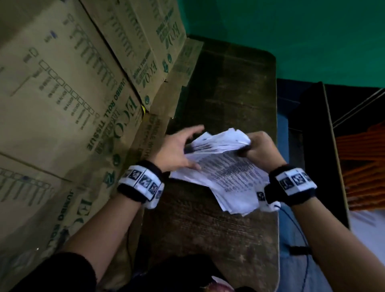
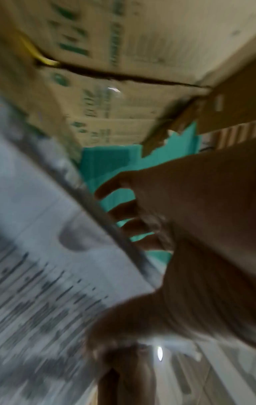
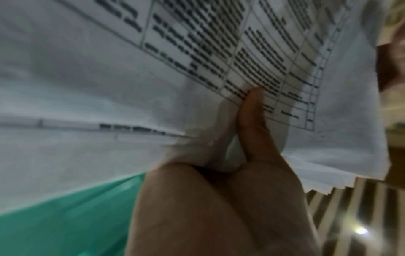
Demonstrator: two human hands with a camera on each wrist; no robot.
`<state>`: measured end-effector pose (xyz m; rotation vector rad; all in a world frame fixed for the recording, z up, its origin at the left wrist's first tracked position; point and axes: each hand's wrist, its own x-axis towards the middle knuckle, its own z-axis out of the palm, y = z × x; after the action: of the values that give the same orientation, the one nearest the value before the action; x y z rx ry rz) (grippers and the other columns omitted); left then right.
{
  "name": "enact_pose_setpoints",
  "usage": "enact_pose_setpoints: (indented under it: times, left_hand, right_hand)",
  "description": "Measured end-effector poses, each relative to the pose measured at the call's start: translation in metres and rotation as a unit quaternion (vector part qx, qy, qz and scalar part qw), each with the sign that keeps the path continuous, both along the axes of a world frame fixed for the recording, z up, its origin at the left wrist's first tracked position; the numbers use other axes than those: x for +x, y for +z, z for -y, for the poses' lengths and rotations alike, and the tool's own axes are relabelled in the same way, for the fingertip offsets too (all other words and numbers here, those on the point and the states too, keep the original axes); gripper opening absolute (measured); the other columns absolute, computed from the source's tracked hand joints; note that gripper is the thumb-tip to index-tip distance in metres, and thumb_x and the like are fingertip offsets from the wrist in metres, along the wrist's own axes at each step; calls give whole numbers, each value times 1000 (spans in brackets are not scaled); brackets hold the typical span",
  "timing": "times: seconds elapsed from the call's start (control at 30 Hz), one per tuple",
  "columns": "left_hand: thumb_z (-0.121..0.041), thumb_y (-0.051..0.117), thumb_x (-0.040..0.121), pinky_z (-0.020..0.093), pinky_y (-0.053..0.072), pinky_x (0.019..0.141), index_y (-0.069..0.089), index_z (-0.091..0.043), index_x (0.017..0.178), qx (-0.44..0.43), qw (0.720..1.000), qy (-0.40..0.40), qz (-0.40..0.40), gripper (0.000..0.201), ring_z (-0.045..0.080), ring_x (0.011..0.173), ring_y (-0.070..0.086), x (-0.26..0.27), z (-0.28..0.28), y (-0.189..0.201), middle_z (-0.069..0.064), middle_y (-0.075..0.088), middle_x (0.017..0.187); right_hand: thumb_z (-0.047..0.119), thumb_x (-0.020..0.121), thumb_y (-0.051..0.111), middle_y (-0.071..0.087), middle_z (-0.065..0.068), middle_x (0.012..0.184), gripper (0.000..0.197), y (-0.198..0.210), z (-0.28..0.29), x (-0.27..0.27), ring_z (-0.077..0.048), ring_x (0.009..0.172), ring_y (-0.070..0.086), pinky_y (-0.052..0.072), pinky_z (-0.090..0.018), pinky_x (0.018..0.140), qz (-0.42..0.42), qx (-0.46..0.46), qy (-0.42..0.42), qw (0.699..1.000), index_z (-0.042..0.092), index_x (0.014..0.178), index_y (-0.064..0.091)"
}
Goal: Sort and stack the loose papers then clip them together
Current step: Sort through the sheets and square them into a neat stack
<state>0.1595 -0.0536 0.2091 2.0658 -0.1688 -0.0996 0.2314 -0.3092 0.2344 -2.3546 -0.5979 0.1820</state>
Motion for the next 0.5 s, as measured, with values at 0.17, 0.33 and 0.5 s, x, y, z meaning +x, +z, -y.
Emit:
enact_pose_setpoints:
  times: [0.17, 0.33, 0.5]
  left_hand:
    - [-20, 78, 68, 47, 57, 79, 72, -13, 84, -60, 988, 110, -87, 18, 20, 91, 69, -14, 18, -51, 9, 74, 91]
    - [4, 76, 72, 29, 55, 81, 63, -14, 73, -103, 961, 211, -145, 22, 18, 74, 61, -30, -2, -56, 8, 67, 81]
    - [5, 81, 64, 18, 54, 75, 68, -19, 80, -187, 925, 284, -169, 31, 16, 84, 62, -47, -37, -67, -11, 70, 78]
  right_hand:
    - [24, 65, 76, 73, 4, 81, 27, -27, -19, -1, -22, 82, 69, 56, -43, 73, -64, -95, 39, 993, 34, 88, 67]
    - [47, 61, 79, 69, 1, 109, 57, -50, 58, -10, -25, 104, 63, 47, -40, 89, -77, -333, -79, 936, 35, 114, 59]
    - [0, 62, 86, 62, 3, 95, 71, -81, 109, -48, 6, 70, 66, 53, -13, 63, -261, 100, -201, 939, 21, 119, 49]
